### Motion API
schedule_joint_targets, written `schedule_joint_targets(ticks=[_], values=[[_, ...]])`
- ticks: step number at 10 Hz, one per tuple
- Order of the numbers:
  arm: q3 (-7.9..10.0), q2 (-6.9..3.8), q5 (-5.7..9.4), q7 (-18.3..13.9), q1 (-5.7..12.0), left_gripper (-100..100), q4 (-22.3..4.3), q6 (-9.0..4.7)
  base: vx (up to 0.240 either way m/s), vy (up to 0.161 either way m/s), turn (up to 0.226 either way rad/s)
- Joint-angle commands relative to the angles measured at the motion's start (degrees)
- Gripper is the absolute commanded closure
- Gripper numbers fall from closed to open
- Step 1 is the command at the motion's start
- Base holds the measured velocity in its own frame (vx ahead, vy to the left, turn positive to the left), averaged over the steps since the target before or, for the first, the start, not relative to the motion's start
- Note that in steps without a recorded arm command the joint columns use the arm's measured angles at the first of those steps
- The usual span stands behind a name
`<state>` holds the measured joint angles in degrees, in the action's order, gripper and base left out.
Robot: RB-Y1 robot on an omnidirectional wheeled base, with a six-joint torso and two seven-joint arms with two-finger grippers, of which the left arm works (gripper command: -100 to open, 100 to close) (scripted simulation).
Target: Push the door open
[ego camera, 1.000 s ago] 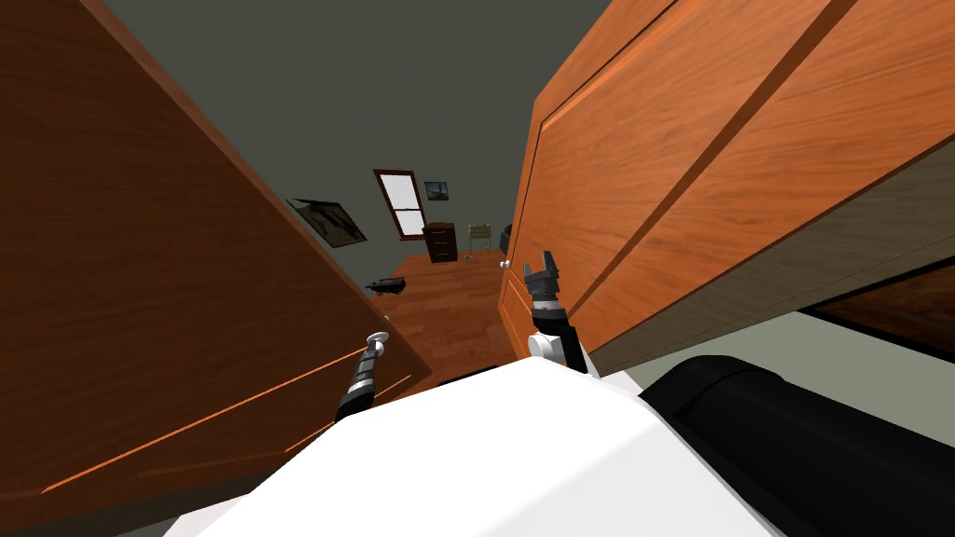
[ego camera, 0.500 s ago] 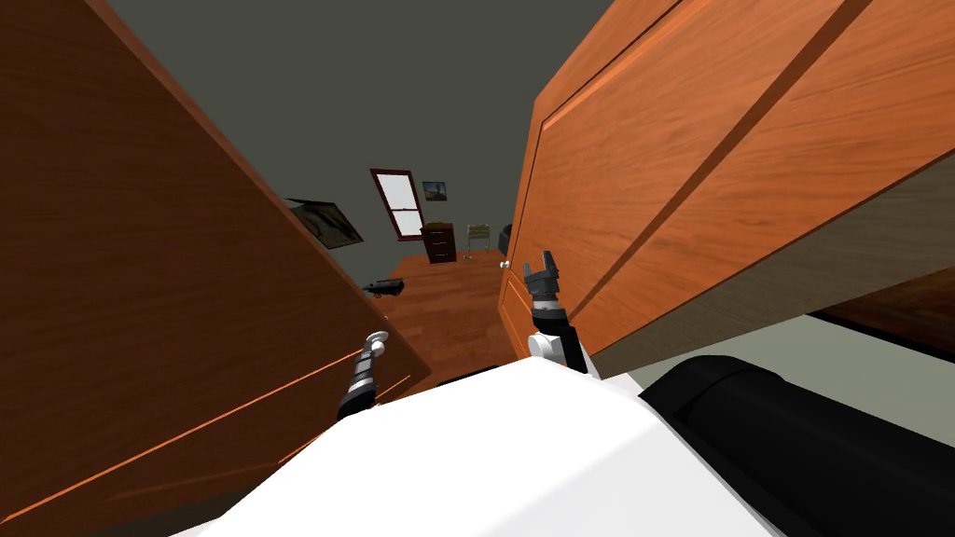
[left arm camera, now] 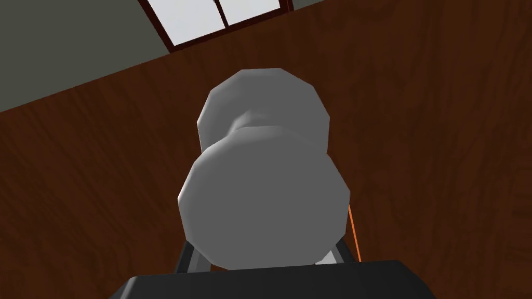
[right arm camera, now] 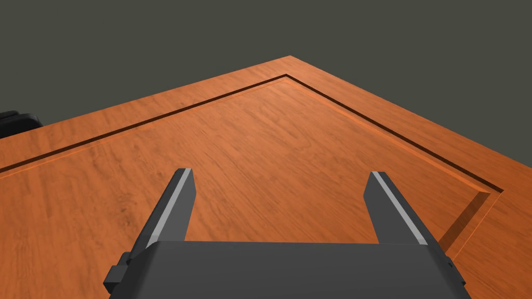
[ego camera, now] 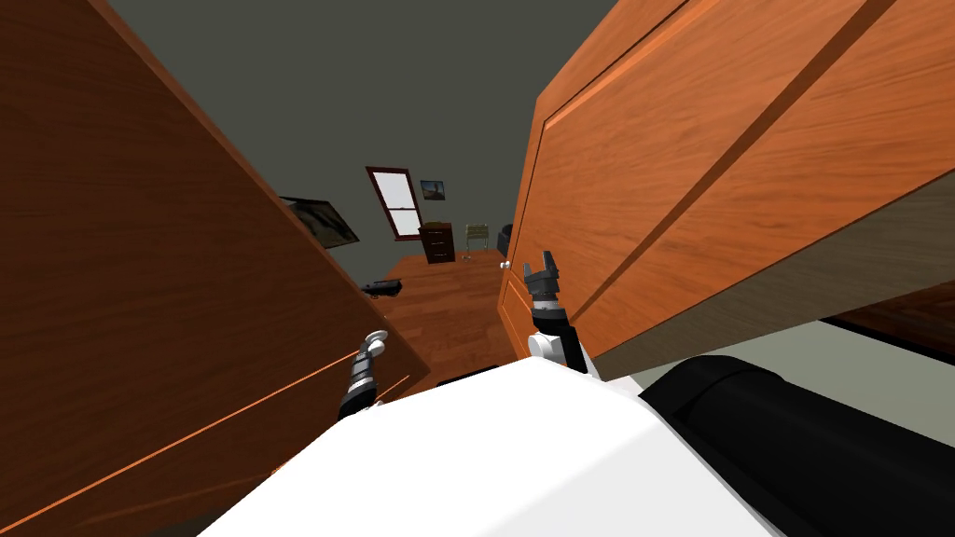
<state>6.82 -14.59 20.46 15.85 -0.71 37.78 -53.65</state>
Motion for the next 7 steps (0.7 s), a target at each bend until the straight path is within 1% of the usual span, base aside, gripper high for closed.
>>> schedule_joint_targets(ticks=[1, 2, 3, 4, 5, 6, 7], values=[[0.27, -0.21, 0.59, -2.3, 0.76, 100, -0.2, -0.46, 0.035, 0.026, -0.023], [0.52, 0.08, 1.52, -4.2, 0.97, 100, -0.2, -0.42, 0.029, 0.022, -0.037], [0.52, 0.08, 1.52, -4.7, 0.97, 100, -0.2, -0.42, 0.028, 0.018, -0.015], [0.76, 0.37, 2.46, -6.9, 1.18, 100, -0.2, -0.38, 0.032, 0.024, -0.039], [0.76, 0.37, 2.46, -7.1, 1.18, 100, -0.2, -0.38, 0.027, 0.021, -0.015], [1.0, 0.66, 3.4, -9.4, 1.39, 100, -0.2, -0.34, 0.03, 0.024, -0.04], [1.24, 0.95, 4.34, -10.8, 1.6, 100, -0.2, -0.3, 0.045, 0.033, -0.063]])
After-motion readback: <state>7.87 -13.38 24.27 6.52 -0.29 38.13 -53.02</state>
